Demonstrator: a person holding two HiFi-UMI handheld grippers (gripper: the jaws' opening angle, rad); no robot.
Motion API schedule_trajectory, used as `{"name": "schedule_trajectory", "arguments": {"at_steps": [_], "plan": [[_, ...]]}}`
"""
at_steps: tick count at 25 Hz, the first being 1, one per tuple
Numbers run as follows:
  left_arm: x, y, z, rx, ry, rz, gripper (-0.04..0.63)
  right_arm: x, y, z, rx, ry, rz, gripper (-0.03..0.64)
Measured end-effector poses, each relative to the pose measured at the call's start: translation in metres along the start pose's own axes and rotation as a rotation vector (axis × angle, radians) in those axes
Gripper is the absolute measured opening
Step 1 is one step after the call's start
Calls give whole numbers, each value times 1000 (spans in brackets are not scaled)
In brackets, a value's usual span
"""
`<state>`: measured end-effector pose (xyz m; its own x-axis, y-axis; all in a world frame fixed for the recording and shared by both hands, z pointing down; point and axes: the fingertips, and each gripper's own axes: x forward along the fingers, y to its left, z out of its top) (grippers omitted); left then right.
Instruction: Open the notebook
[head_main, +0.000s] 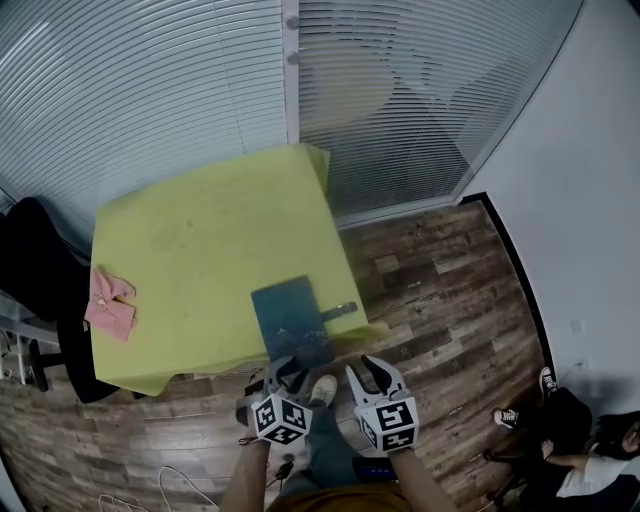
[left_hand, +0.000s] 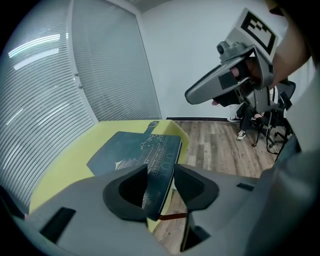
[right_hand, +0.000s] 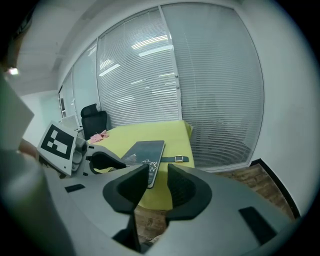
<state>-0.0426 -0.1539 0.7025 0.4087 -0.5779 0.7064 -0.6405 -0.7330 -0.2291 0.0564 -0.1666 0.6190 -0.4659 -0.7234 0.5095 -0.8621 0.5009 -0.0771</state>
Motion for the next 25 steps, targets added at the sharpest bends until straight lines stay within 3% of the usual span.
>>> {"name": "schedule_trajectory", "arguments": {"at_steps": [7,25], "plan": [[-1,1,0,35,9,-13,183,-1,6,7,5,-4,7,132],[-8,6,8,11,3,5,199,-5,8,22,-17,-20,40,112]]}}
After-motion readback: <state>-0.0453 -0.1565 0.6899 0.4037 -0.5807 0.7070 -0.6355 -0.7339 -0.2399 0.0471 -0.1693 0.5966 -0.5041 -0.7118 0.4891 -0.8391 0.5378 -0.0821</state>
